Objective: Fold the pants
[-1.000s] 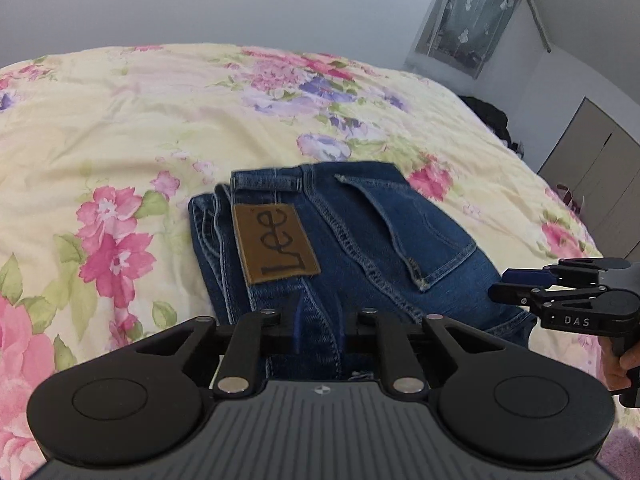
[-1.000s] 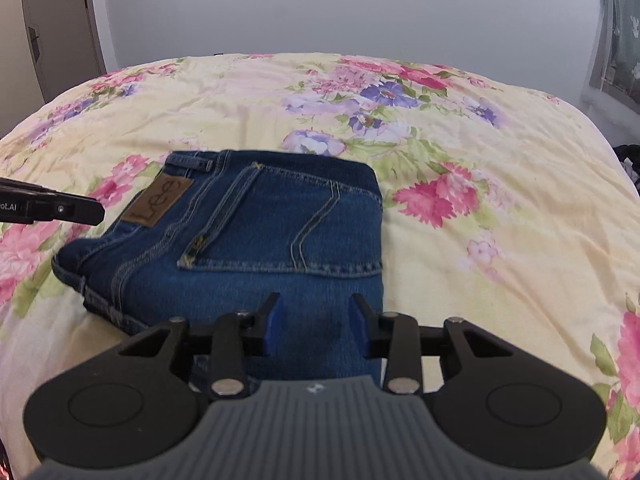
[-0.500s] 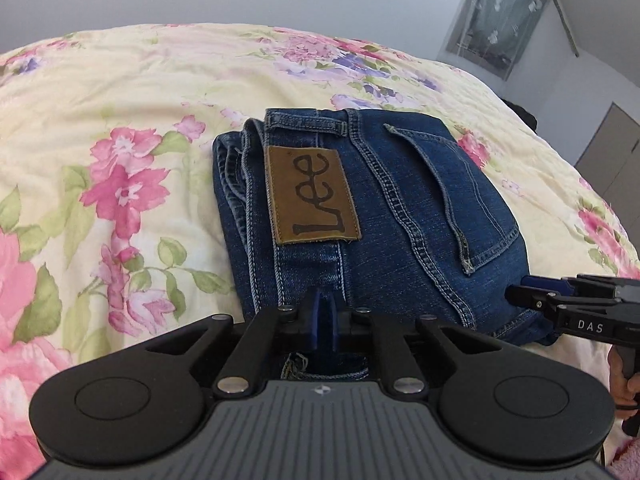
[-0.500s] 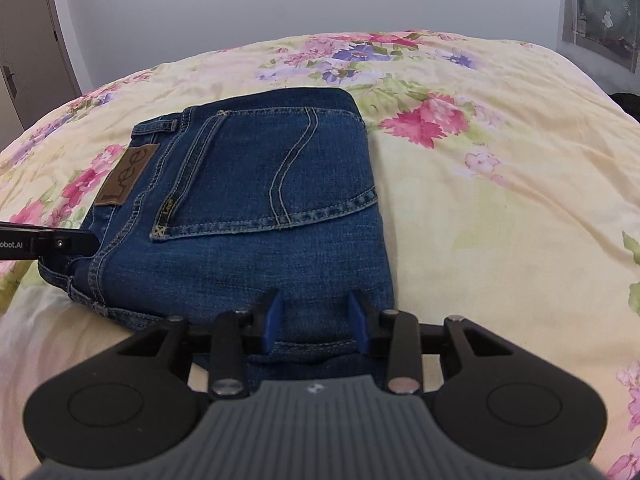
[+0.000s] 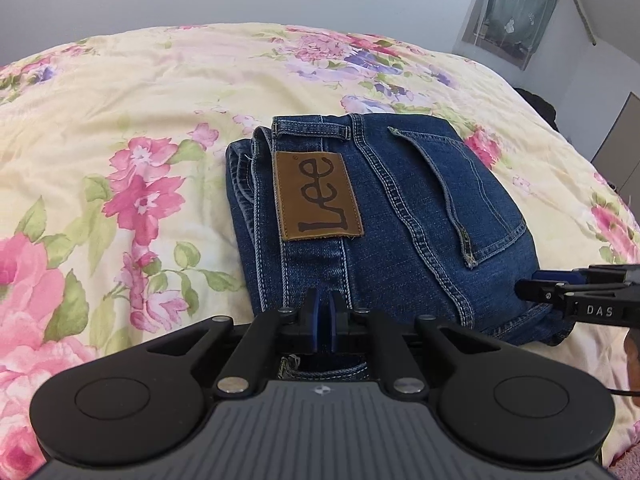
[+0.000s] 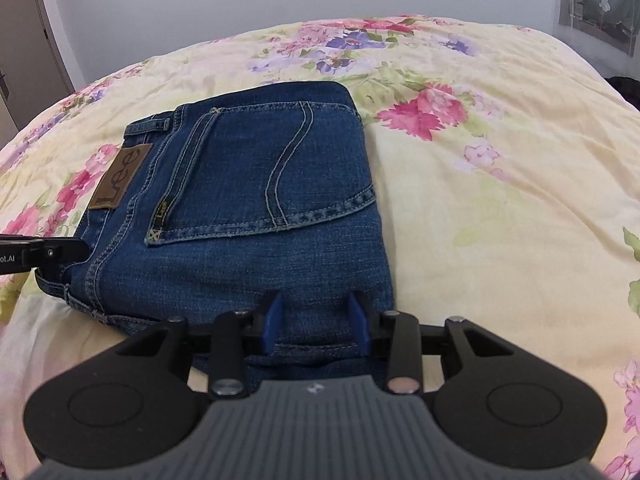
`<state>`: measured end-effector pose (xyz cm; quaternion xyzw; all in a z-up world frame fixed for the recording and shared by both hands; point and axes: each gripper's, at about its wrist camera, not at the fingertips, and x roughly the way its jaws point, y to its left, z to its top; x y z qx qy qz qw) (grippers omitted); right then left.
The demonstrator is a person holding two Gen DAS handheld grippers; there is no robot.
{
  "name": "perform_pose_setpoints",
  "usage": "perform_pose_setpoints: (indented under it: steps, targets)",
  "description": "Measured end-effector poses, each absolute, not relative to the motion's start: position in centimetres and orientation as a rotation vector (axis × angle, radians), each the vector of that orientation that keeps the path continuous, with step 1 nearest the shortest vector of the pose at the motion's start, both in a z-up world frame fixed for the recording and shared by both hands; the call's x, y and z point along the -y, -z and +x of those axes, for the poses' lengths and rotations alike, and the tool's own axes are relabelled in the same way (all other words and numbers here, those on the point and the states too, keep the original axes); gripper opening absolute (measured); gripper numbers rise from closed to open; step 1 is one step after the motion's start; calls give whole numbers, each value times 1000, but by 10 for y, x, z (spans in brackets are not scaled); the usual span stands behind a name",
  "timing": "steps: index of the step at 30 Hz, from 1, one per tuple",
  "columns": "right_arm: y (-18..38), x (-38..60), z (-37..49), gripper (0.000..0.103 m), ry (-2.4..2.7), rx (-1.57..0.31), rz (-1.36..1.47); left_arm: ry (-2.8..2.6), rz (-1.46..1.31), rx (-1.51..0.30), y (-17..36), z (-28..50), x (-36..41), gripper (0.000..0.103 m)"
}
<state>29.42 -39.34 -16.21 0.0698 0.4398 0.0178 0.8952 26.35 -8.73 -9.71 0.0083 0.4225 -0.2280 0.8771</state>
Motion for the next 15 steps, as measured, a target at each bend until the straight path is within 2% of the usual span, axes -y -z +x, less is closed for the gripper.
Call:
perform_pose_setpoints:
  steps: [5, 7, 9, 10, 11, 13, 15]
  targets:
    - [146, 391, 301, 40, -31, -972, 122, 451, 14, -902, 87, 261, 85, 14]
    - [140, 391, 300, 51, -38, -982, 131, 445, 24, -899, 82, 260, 84, 18]
    - [133, 390, 297, 59, -58, -987, 144, 444, 30, -896, 76, 259, 83, 24]
    - [129, 390, 295, 63, -67, -987, 145, 449, 22, -892, 72, 260, 81, 33]
    - [125, 389, 293, 65, -72, -983, 143, 459, 1, -886, 69, 260, 77, 45]
    - [116, 391, 290, 72, -79, -965, 146, 476, -77, -873, 63, 265, 65, 62]
    - [110, 399, 289, 79, -86, -943, 183, 488, -175, -876, 62, 274, 54, 70]
